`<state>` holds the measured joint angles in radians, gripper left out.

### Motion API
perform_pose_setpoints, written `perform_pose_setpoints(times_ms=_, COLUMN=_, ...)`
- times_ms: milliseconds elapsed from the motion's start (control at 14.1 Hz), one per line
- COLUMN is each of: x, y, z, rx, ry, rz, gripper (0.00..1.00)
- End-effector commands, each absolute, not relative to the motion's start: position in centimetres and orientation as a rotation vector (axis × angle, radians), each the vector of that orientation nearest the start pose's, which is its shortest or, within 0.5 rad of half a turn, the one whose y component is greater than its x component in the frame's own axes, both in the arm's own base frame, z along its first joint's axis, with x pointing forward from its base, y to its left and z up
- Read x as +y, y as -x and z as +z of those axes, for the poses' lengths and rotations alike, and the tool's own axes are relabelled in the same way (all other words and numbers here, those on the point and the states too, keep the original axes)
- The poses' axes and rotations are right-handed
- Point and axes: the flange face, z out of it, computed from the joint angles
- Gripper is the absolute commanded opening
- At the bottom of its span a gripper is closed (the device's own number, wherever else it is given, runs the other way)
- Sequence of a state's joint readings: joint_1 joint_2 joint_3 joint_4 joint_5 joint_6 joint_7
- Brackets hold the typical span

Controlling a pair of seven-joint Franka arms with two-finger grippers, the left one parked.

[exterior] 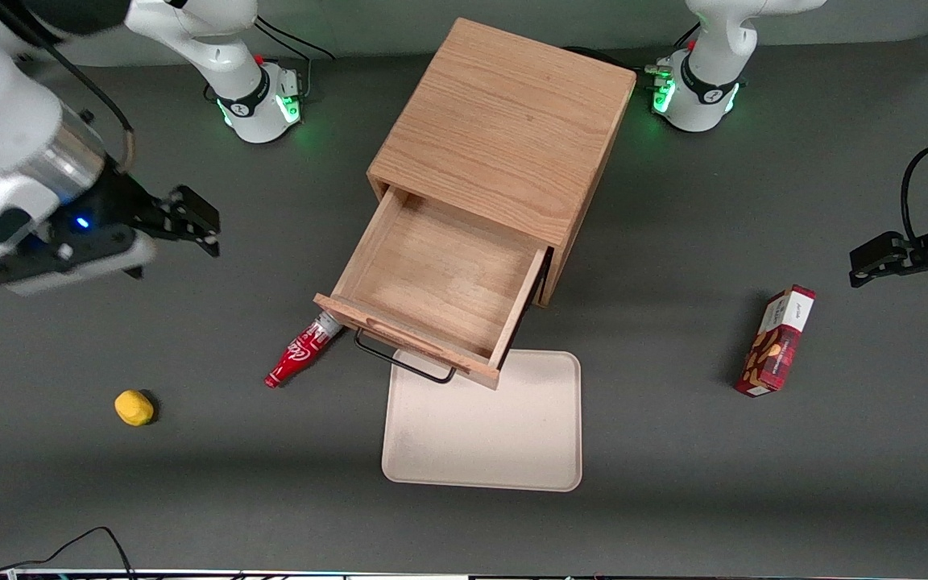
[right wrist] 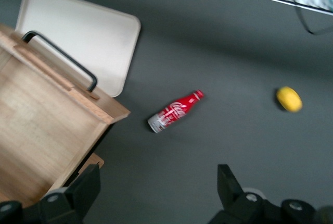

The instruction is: Open upper drawer

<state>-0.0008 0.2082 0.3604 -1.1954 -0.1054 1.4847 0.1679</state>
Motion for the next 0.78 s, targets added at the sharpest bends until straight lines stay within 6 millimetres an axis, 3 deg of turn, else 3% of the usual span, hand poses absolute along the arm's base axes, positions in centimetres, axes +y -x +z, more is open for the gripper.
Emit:
perform_pose_setpoints(times_ms=0, x=10.8, y=-55.1, z=68.2, rx=0.007, ry=3.15, rz=-0.355, gripper=1.0)
perform_pose_setpoints(times_ms=141, x=6.5, y=-53.9, z=69.3, rx=0.133, ry=3.045, rz=-0.392, gripper=1.0)
perform_pose_setpoints(times_ms=424, x=-3.0, y=-53.2, z=69.4, rx=0.123, ry=3.068, rz=-0.409, gripper=1.0)
perform_pose_setpoints(times_ms=566, x=-5.2, y=-52.8, z=69.6, rx=0.072, ry=3.083, rz=-0.417, gripper=1.0)
perform_pose_setpoints(times_ms=707, x=-5.6, y=-52.9, z=70.1, rx=-0.059, ry=3.096, rz=-0.435, gripper=1.0)
